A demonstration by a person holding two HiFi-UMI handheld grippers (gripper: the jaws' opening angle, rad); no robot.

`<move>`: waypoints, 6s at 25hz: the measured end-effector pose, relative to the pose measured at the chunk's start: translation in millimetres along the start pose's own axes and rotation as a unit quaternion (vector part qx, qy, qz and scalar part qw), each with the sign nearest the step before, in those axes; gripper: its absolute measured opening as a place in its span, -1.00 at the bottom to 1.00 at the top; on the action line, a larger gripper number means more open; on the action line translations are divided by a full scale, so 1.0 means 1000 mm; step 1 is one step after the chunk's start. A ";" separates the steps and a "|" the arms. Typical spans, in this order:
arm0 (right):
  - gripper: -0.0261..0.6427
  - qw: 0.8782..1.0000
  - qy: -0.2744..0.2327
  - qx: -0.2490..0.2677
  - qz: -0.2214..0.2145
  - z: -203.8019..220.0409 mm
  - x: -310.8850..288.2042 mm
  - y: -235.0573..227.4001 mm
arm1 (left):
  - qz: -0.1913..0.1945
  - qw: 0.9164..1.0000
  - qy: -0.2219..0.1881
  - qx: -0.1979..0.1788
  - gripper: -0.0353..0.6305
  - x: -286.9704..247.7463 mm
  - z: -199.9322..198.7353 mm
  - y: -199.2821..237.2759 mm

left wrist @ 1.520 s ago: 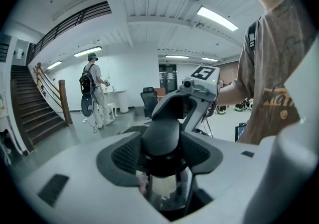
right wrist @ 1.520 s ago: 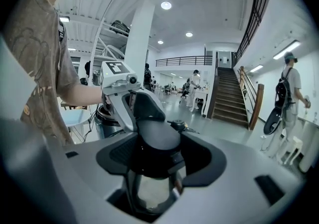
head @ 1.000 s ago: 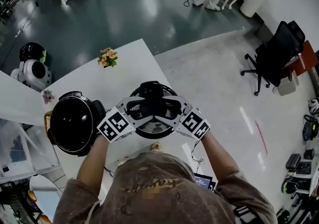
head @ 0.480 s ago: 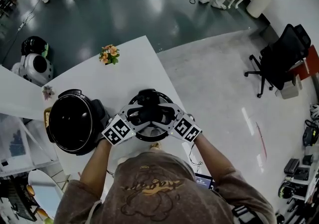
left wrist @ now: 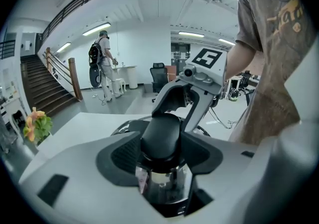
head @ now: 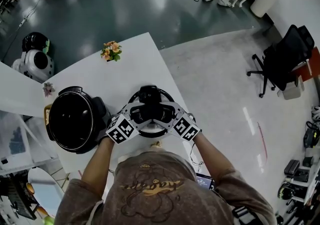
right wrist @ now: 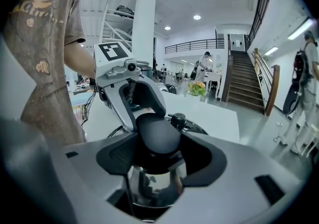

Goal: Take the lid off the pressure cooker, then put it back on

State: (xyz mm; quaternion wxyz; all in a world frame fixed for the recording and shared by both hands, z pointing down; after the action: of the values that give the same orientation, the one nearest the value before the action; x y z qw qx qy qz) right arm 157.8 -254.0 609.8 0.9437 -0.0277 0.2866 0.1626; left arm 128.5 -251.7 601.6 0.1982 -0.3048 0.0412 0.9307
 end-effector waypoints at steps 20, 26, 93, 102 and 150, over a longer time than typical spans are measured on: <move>-0.10 0.996 -0.049 -0.062 0.042 -0.025 0.042 -0.012 | -0.048 0.994 -0.072 0.072 -0.01 0.037 -0.028 0.011; -0.10 0.993 -0.062 -0.076 0.064 -0.026 0.061 -0.007 | -0.084 0.982 -0.119 0.120 -0.01 0.063 -0.040 0.010; -0.15 0.999 -0.039 -0.029 -0.005 -0.095 0.056 -0.011 | -0.038 0.996 -0.058 0.062 -0.10 0.066 -0.078 0.017; -0.14 0.998 -0.059 -0.009 0.004 -0.175 0.085 -0.012 | -0.059 0.993 -0.094 0.047 -0.10 0.129 -0.136 0.032; -0.14 0.992 -0.054 -0.070 0.090 -0.330 -0.103 0.159 | 0.029 0.994 -0.106 0.005 -0.09 0.376 0.019 0.074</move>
State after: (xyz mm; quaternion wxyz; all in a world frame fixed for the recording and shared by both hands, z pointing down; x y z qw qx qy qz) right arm -149.5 -181.7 397.2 0.9351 -0.0588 0.2241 0.2681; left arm -187.5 -186.9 394.7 0.1761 -0.2021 0.0330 0.9628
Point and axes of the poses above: the fingertips, and each gripper's own axes: x backward along the fingers, y to its left, z out of its underside, the point moved 1 cm from there along x, backward along the fingers
